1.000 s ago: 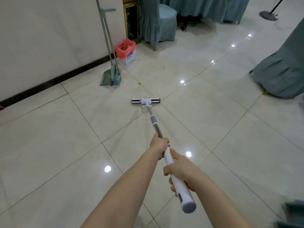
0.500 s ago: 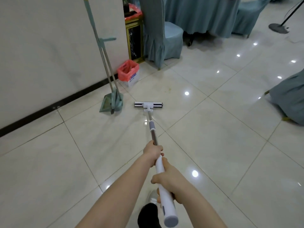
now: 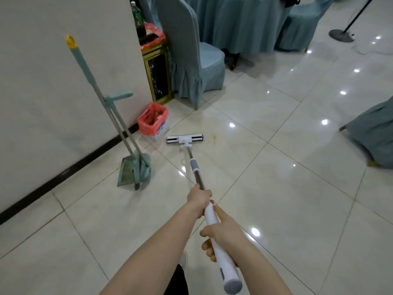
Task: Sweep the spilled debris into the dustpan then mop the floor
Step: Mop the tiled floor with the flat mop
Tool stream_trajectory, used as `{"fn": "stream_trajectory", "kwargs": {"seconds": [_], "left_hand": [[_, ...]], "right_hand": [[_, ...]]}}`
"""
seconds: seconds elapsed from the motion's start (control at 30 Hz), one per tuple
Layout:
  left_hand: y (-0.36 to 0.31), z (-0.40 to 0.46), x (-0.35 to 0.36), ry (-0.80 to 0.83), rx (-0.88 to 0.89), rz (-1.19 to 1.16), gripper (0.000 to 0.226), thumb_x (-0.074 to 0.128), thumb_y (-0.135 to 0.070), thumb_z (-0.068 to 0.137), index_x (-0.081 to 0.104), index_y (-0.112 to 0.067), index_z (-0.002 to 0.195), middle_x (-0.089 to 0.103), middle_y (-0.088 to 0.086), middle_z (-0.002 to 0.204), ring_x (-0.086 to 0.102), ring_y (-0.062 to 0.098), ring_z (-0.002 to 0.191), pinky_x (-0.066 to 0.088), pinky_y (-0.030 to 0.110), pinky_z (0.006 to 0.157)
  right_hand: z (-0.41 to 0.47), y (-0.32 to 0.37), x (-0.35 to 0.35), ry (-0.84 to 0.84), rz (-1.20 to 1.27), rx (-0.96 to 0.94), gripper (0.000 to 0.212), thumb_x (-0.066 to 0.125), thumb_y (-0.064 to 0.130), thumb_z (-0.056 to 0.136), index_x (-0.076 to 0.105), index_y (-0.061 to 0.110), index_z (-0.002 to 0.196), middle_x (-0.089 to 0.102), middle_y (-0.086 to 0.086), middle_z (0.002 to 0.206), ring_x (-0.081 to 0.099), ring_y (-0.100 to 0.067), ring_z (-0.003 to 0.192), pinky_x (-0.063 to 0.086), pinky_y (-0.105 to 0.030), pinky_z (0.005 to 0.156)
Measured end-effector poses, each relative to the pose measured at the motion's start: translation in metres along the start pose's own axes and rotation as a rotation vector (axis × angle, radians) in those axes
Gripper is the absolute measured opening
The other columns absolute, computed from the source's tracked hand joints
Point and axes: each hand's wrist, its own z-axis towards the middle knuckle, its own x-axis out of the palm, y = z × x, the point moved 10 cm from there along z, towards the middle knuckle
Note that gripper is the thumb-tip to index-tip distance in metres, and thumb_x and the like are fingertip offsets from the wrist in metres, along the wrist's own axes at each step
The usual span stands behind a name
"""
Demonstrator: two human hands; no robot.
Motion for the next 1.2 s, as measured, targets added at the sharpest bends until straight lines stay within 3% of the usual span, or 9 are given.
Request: {"fn": "stream_trajectory", "kwargs": {"seconds": [0.13, 0.33, 0.43, 0.53, 0.63, 0.73, 0.83, 1.0, 1.2], "left_hand": [[-0.041, 0.044, -0.004, 0.019, 0.006, 0.057, 0.042, 0.049, -0.006, 0.090, 0.051, -0.017, 0.130, 0.064, 0.013, 0.102, 0.063, 0.016, 0.057, 0.051, 0.026, 0.050], [-0.037, 0.063, -0.029, 0.058, -0.011, 0.109, 0.053, 0.048, -0.006, 0.091, 0.041, -0.025, 0.140, 0.061, 0.010, 0.097, 0.065, 0.023, 0.063, 0.060, 0.036, 0.059], [-0.009, 0.049, -0.039, 0.098, -0.032, 0.107, 0.054, 0.047, -0.006, 0.092, 0.039, -0.027, 0.141, 0.063, 0.023, 0.108, 0.062, 0.025, 0.059, 0.055, 0.031, 0.047], [0.016, 0.026, -0.050, 0.118, -0.032, 0.108, 0.053, 0.047, -0.006, 0.092, 0.038, -0.026, 0.141, 0.062, 0.024, 0.104, 0.061, 0.025, 0.056, 0.052, 0.027, 0.043], [0.052, -0.003, -0.060, 0.153, -0.032, 0.143, 0.053, 0.047, -0.005, 0.091, 0.037, -0.024, 0.139, 0.062, 0.024, 0.105, 0.062, 0.027, 0.055, 0.054, 0.031, 0.045], [0.100, -0.039, -0.069, 0.190, -0.035, 0.175, 0.054, 0.049, -0.007, 0.089, 0.037, -0.023, 0.139, 0.061, 0.022, 0.104, 0.064, 0.032, 0.062, 0.061, 0.044, 0.060], [0.157, -0.091, -0.082, 0.243, -0.029, 0.235, 0.061, 0.049, -0.009, 0.089, 0.030, -0.027, 0.144, 0.062, 0.022, 0.110, 0.068, 0.033, 0.068, 0.057, 0.037, 0.054], [0.267, -0.192, -0.107, 0.305, -0.080, 0.329, 0.070, 0.048, -0.011, 0.089, 0.019, -0.033, 0.148, 0.064, 0.020, 0.109, 0.071, 0.033, 0.080, 0.060, 0.038, 0.060], [0.299, -0.249, -0.118, 0.353, -0.090, 0.321, 0.067, 0.051, -0.013, 0.088, 0.024, -0.028, 0.148, 0.059, 0.016, 0.117, 0.065, 0.029, 0.085, 0.056, 0.035, 0.058]], "right_hand": [[0.039, 0.038, -0.004, -0.104, 0.069, -0.003, 0.075, 0.056, -0.002, 0.083, 0.040, 0.041, 0.143, 0.056, -0.014, 0.061, 0.050, -0.018, 0.038, 0.044, -0.022, 0.041], [0.052, 0.033, 0.028, -0.145, 0.109, 0.001, 0.083, 0.056, 0.000, 0.082, 0.034, 0.048, 0.146, 0.053, -0.014, 0.067, 0.048, -0.019, 0.043, 0.045, -0.023, 0.042], [0.037, 0.009, 0.046, -0.140, 0.136, 0.012, 0.086, 0.054, -0.002, 0.079, 0.035, 0.051, 0.145, 0.052, -0.013, 0.063, 0.047, -0.020, 0.041, 0.044, -0.023, 0.043], [0.013, -0.012, 0.065, -0.132, 0.150, -0.003, 0.085, 0.053, -0.004, 0.080, 0.037, 0.048, 0.145, 0.052, -0.011, 0.060, 0.048, -0.019, 0.040, 0.044, -0.023, 0.043], [-0.020, -0.046, 0.083, -0.142, 0.183, 0.000, 0.083, 0.054, -0.006, 0.081, 0.038, 0.046, 0.144, 0.051, -0.011, 0.056, 0.047, -0.020, 0.039, 0.043, -0.023, 0.042], [-0.060, -0.092, 0.102, -0.170, 0.202, 0.002, 0.083, 0.056, -0.006, 0.080, 0.040, 0.044, 0.144, 0.053, -0.011, 0.055, 0.048, -0.021, 0.040, 0.044, -0.025, 0.043], [-0.109, -0.155, 0.127, -0.213, 0.232, 0.025, 0.083, 0.057, -0.006, 0.079, 0.042, 0.045, 0.143, 0.054, -0.012, 0.058, 0.048, -0.020, 0.041, 0.045, -0.024, 0.043], [-0.208, -0.257, 0.175, -0.248, 0.228, 0.049, 0.083, 0.057, -0.005, 0.079, 0.042, 0.046, 0.143, 0.055, -0.014, 0.060, 0.048, -0.022, 0.040, 0.045, -0.024, 0.042], [-0.261, -0.284, 0.195, -0.253, 0.251, 0.045, 0.077, 0.058, -0.002, 0.080, 0.045, 0.042, 0.142, 0.055, -0.014, 0.060, 0.050, -0.021, 0.040, 0.045, -0.024, 0.043]]}}
